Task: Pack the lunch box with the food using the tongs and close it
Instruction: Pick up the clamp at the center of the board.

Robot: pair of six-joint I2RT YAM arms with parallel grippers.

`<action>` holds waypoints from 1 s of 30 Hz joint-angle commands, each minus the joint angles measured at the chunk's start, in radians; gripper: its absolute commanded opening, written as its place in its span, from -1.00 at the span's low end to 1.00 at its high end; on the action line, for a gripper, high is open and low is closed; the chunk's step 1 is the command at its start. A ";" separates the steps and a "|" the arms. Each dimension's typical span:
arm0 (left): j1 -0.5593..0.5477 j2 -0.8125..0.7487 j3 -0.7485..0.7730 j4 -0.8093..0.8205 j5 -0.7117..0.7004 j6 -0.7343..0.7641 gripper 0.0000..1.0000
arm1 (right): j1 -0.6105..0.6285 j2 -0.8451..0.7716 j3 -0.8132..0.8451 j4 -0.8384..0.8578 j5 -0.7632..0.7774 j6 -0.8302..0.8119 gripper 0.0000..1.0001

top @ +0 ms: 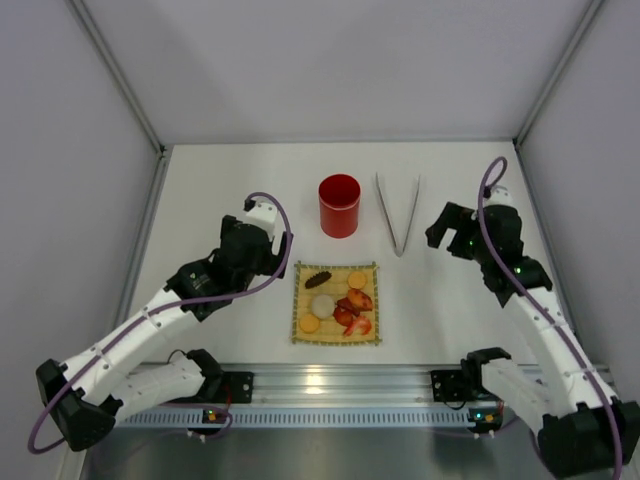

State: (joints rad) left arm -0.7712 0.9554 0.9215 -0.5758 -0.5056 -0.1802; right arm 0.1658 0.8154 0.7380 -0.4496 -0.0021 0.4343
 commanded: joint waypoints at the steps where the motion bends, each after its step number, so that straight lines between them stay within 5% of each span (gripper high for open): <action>1: 0.000 0.003 -0.004 0.027 -0.002 -0.001 0.98 | 0.003 0.157 0.136 0.069 0.036 -0.035 0.99; 14: 0.000 0.009 -0.003 0.019 -0.007 -0.002 0.98 | 0.189 0.766 0.541 0.028 0.235 -0.082 0.99; 30: 0.000 0.014 -0.006 0.022 0.001 -0.001 0.98 | 0.228 1.065 0.710 -0.015 0.309 -0.075 0.99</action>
State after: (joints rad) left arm -0.7712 0.9668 0.9215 -0.5770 -0.5041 -0.1802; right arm 0.3782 1.8633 1.4097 -0.4538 0.2714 0.3660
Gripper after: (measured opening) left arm 0.990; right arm 0.993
